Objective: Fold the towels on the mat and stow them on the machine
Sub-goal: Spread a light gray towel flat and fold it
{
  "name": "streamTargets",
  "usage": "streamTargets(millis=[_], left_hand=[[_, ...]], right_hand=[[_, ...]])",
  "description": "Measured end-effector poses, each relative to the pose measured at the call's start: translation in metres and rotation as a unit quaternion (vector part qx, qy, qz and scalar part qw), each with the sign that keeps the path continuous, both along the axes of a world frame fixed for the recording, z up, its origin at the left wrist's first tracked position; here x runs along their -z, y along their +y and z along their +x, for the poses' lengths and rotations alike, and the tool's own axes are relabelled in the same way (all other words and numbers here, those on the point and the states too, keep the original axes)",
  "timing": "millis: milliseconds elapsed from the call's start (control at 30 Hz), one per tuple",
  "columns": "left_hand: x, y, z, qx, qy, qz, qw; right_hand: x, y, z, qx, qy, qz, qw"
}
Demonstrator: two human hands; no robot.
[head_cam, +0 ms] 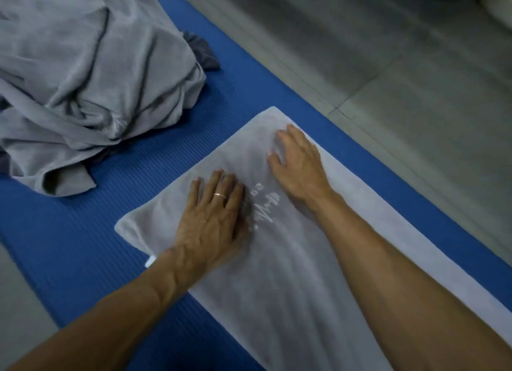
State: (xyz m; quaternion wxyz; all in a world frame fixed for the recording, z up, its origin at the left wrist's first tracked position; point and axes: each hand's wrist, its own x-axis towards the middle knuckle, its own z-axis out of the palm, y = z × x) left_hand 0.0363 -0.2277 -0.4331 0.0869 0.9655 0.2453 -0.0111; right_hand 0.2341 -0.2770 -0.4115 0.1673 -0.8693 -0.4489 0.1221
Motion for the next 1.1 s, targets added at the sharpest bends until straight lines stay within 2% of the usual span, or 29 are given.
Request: streamTargets(millis=[67, 167, 267, 367, 433, 500, 567, 633, 700, 800, 900, 1000, 1100], left_hand=[[0.0, -0.026, 0.034, 0.067, -0.046, -0.004, 0.997], [-0.003, -0.075, 0.085, 0.158, -0.051, -0.049, 0.985], [-0.007, -0.119, 0.131, 0.224, -0.022, -0.054, 0.973], [-0.003, -0.143, 0.167, 0.233, 0.054, -0.06, 0.969], [0.005, -0.152, 0.178, 0.228, 0.062, -0.032, 0.971], [0.009, -0.155, 0.18, 0.215, 0.05, -0.01, 0.975], [0.007, -0.159, 0.183, 0.209, 0.003, 0.007, 0.978], [-0.003, -0.172, 0.194, 0.248, -0.043, 0.007, 0.968], [-0.016, -0.194, 0.213, 0.304, -0.065, 0.013, 0.95], [-0.031, -0.239, 0.242, 0.353, -0.042, -0.004, 0.935], [-0.029, -0.273, 0.256, 0.364, 0.024, 0.011, 0.931], [-0.027, -0.281, 0.254, 0.363, 0.032, 0.059, 0.929], [-0.036, -0.289, 0.252, 0.357, 0.038, 0.062, 0.931]], right_hand=[[0.003, -0.067, -0.004, 0.045, -0.016, 0.008, 0.999], [0.004, -0.178, -0.004, 0.186, -0.042, 0.018, 0.982], [0.003, -0.26, -0.003, 0.284, -0.052, -0.066, 0.955], [0.012, -0.291, 0.018, 0.239, -0.018, -0.203, 0.949], [0.011, -0.293, 0.035, 0.227, 0.029, -0.222, 0.948], [0.001, -0.297, 0.043, 0.215, 0.057, -0.198, 0.955], [-0.015, -0.313, 0.041, 0.177, 0.022, -0.182, 0.967], [-0.029, -0.349, 0.041, 0.157, -0.052, -0.206, 0.965], [-0.035, -0.394, 0.05, 0.19, -0.088, -0.248, 0.946], [-0.036, -0.451, 0.069, 0.29, -0.047, -0.306, 0.905], [-0.027, -0.477, 0.07, 0.3, -0.02, -0.255, 0.919], [-0.015, -0.484, 0.064, 0.264, -0.068, -0.179, 0.945], [-0.012, -0.488, 0.061, 0.251, -0.07, -0.119, 0.958]])
